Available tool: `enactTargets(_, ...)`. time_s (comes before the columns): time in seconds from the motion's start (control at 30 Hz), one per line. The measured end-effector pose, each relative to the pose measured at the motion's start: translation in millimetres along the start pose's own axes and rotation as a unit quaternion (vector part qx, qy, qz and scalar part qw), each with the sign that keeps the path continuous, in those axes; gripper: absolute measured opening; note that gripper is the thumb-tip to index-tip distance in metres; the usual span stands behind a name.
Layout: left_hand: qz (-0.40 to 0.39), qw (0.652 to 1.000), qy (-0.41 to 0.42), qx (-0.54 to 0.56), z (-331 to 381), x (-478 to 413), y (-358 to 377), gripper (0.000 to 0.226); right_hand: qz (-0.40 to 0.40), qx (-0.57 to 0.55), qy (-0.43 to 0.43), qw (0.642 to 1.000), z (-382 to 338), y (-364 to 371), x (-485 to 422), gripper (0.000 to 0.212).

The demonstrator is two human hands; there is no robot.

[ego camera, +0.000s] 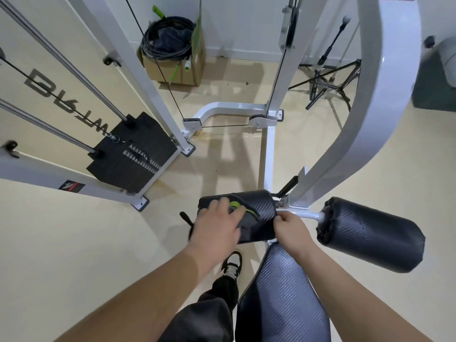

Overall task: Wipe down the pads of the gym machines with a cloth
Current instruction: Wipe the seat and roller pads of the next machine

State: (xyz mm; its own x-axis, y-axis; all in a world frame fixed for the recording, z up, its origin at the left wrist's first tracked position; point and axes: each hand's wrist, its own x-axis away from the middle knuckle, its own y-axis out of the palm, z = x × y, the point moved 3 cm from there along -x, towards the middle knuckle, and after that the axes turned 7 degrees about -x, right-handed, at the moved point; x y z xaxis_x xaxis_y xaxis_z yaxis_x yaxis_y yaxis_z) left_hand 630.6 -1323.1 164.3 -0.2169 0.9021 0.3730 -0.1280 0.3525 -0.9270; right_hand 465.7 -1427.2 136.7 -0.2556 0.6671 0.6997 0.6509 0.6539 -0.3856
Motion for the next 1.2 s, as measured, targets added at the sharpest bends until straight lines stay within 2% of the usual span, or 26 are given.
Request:
enactTargets(0.13, 0.013, 0.996, -0.082, 0.012, -56, 27, 8, 0.053, -0.018, 0.010, 0.008, 1.000, 10, 4, 10, 0.024)
enactTargets(0.23, 0.038, 0.994, -0.098, 0.029, -52, 14, 4, 0.047, -0.025, -0.007, 0.020, 0.999, 13, 2, 11, 0.028)
enactTargets(0.3, 0.053, 0.996, -0.070, 0.027, -28, -10, 0, 0.045, -0.040, -0.013, 0.028, 0.999, 11, -1, 10, 0.029)
enactTargets(0.4, 0.052, 0.998, -0.002, 0.045, 26, -47, -3, 0.047, -0.066, -0.016, 0.036, 0.997, 10, -3, 8, 0.041)
enactTargets(0.5, 0.013, 0.998, 0.060, 0.031, 69, -56, -3, 0.052, -0.080, -0.013, 0.050, 0.995, 16, -2, 9, 0.029)
enactTargets(0.57, 0.013, 0.998, 0.066, 0.012, 65, -49, -2, 0.055, -0.086, -0.033, 0.056, 0.994, 21, -2, 10, 0.033)
enactTargets(0.63, 0.019, 0.999, 0.039, 0.011, 39, -37, 0, 0.055, -0.096, -0.056, 0.055, 0.992, 26, -3, 10, 0.040)
enactTargets(0.73, 0.036, 0.996, -0.069, 0.040, -21, -16, 4, 0.046, -0.102, -0.065, 0.062, 0.991, 33, -4, 7, 0.037)
enactTargets(0.8, 0.034, 0.990, -0.125, 0.060, -43, -10, 6, 0.041, -0.084, -0.053, 0.062, 0.993, 34, -4, 2, 0.025)
enactTargets(0.9, 0.023, 0.989, -0.143, 0.040, -31, -15, 3, 0.037, 0.009, -0.025, 0.004, 1.000, 21, -10, -9, 0.032)
enactTargets(1.0, 0.018, 0.994, -0.111, 0.009, -9, -11, 1, 0.038, 0.022, -0.036, -0.031, 0.999, 7, -9, -16, 0.027)
enactTargets(1.13, 0.024, 0.998, -0.048, 0.040, 21, -33, -7, 0.042, 0.041, -0.036, -0.029, 0.998, 12, -8, -21, 0.007)
enactTargets(1.2, 0.009, 0.999, -0.014, 0.049, 46, -64, -14, 0.039, 0.052, -0.045, -0.024, 0.997, 14, -8, -22, 0.013)
